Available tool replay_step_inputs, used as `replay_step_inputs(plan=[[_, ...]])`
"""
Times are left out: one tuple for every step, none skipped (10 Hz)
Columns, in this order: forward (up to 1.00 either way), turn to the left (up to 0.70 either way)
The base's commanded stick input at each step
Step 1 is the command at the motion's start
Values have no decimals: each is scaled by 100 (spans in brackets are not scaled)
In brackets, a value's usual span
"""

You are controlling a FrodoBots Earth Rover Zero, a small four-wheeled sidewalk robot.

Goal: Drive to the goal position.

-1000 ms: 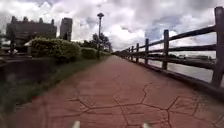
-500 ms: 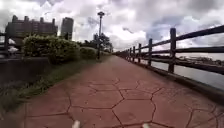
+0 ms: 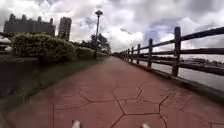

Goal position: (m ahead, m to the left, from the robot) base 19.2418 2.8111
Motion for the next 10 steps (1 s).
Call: replay_step_inputs(plan=[[70, 0], [70, 0], [70, 0], [70, 0], [70, 0], [70, 0], [70, 0], [70, 0], [70, 0], [70, 0]])
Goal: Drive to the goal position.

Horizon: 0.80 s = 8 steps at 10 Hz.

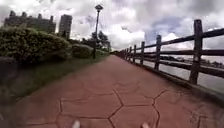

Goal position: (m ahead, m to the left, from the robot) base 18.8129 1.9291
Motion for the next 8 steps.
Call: replay_step_inputs(plan=[[70, 0], [70, 0], [70, 0], [70, 0], [70, 0], [70, 0], [70, 0], [70, 0]])
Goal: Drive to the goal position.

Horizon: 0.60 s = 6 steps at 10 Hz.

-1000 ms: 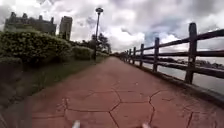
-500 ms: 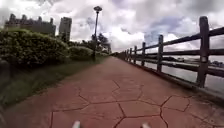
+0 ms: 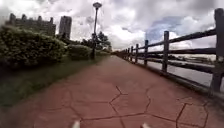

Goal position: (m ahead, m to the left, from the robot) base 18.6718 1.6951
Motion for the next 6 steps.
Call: replay_step_inputs(plan=[[70, 0], [70, 0], [70, 0], [70, 0], [70, 0], [70, 0]])
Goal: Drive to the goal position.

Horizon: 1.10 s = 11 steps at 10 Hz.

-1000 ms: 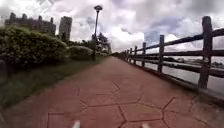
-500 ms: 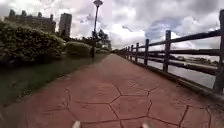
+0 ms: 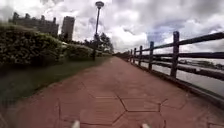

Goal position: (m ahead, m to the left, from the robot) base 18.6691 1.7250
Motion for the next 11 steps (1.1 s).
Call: replay_step_inputs(plan=[[70, 0], [70, 0], [70, 0], [70, 0], [70, 0], [70, 0], [70, 0], [70, -6], [70, -34], [70, -20], [70, -6]])
